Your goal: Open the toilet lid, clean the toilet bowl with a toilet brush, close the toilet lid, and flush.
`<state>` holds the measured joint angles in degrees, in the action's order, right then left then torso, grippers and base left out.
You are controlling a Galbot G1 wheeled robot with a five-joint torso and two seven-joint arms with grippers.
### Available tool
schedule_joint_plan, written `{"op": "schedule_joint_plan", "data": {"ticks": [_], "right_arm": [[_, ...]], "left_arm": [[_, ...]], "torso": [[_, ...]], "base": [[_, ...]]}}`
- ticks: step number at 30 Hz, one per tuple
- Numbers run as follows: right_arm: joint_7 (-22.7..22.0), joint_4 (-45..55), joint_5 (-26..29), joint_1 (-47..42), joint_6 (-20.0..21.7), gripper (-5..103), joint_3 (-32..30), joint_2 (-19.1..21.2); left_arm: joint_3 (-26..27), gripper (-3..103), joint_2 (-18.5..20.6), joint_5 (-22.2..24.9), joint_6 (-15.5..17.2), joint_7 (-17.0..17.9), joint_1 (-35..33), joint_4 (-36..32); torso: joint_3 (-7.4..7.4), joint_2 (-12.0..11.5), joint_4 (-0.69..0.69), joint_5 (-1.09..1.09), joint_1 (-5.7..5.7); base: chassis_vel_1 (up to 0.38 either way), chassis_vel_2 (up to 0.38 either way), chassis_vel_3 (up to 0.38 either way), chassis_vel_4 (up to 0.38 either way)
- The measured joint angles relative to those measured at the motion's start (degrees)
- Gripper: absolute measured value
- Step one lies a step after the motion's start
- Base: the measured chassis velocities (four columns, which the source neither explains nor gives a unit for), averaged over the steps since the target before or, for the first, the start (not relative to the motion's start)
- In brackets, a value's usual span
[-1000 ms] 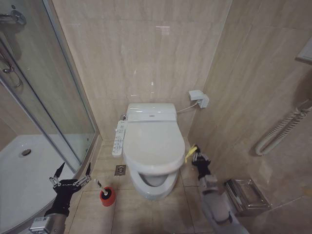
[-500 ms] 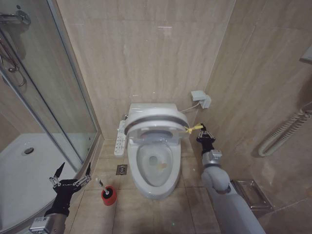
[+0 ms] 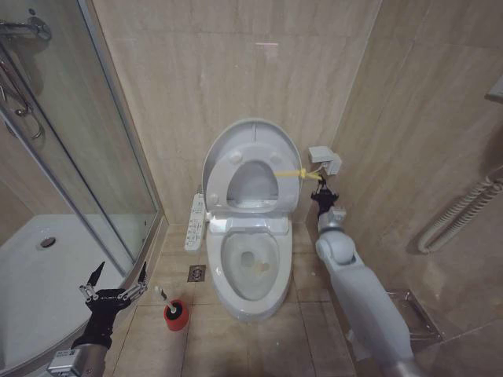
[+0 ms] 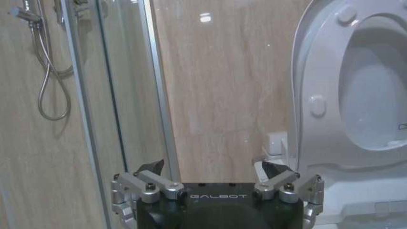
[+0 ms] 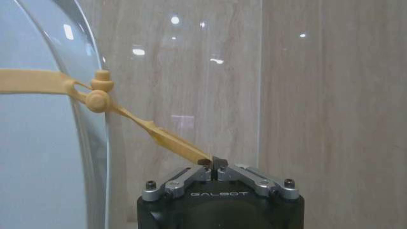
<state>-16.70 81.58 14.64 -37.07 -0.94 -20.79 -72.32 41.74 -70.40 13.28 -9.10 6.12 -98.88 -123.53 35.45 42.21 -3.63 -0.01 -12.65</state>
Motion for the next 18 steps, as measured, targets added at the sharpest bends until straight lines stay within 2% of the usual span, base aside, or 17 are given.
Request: {"op": "schedule_joint_plan", "data": {"ticks": [8,18], "right_arm": [[1.3,-6.7,0.2,6.6,-0.7,1,2.3,-0.1],[1.2,-11.2,0.5,13.3,0.3,1,4.4,-3.0]], "left_arm": [[0.0,100,0.0,0.0,0.0,0.0,0.0,0.0],[0.0,100,0.0,0.0,0.0,0.0,0.0,0.0]], "torso": [[0.01,0.0,-0.04,0.02,0.00],[0.01,0.0,-0.08,0.02,0.00]], "base": [[0.000,0.000,0.000,0.000],[0.000,0.000,0.000,0.000]]}}
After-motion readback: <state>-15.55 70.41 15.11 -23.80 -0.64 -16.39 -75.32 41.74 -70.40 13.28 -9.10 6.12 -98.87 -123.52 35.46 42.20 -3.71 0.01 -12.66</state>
